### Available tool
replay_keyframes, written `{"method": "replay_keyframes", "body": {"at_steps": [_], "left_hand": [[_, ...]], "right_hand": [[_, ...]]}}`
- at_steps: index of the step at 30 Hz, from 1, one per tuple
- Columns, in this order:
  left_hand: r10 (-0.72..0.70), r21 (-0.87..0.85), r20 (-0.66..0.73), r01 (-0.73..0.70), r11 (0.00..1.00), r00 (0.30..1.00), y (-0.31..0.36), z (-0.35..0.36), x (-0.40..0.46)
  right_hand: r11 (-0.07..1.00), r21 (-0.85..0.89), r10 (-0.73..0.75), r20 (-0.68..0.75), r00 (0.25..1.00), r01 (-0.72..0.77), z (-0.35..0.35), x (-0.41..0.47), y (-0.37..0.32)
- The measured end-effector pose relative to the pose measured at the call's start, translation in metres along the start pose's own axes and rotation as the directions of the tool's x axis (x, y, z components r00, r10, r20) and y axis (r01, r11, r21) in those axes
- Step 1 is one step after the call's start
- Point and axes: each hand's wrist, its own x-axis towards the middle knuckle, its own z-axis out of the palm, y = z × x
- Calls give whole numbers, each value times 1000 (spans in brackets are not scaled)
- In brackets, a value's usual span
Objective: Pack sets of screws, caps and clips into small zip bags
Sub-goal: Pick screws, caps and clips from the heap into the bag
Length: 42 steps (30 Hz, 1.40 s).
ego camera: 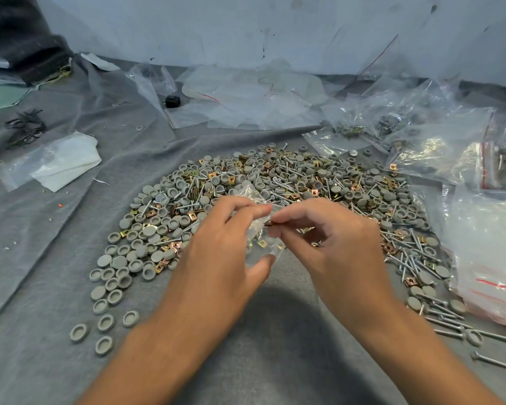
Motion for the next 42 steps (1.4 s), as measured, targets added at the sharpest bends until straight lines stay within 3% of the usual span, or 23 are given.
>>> {"method": "replay_keyframes", "body": {"at_steps": [3, 6, 11, 13, 16, 18, 19, 27, 31, 34, 36, 42], "left_hand": [[-9, -9, 3, 9, 1000, 1000, 0, -1, 0], [-7, 5, 18, 7, 1000, 1000, 1, -2, 0], [-8, 12, 29, 8, 1000, 1000, 0, -6, -1], [-12, 12, 31, 11, 1000, 999, -1, -7, -1], [-12, 25, 38, 11, 1000, 999, 0, -7, -1], [-11, 32, 41, 9, 999, 999, 0, -7, -1], [-11, 33, 42, 10, 999, 999, -1, -6, -1], [-12, 51, 49, 10, 999, 999, -2, -7, -1], [-13, 48, 43, 11, 999, 999, -4, -7, -1], [-13, 44, 40, 11, 999, 999, -3, -7, -1], [-12, 49, 41, 10, 999, 999, -3, -7, -1], [-12, 57, 39, 10, 998, 999, -3, -7, -1]], "right_hand": [[991, -106, -91, -29, 995, 88, 1, -2, 2], [991, -106, -92, -47, 995, 87, -4, -1, 2], [994, -46, 92, -92, 992, -96, -31, 7, 11], [971, -123, 206, -21, 978, -207, -47, 9, 23], [853, -401, 450, 246, 858, -333, -61, 5, 39], [773, -558, 557, 371, 743, -301, -60, -1, 44], [750, -598, 577, 384, 721, -283, -58, -4, 44], [722, -682, 450, 335, 828, -116, -47, -8, 43], [808, -521, 481, 312, 819, -276, -49, -4, 51], [852, -407, 440, 211, 873, -331, -49, 4, 56], [856, -414, 405, 164, 899, -310, -44, 9, 59], [820, -549, 326, 213, 921, -163, -25, 12, 63]]}}
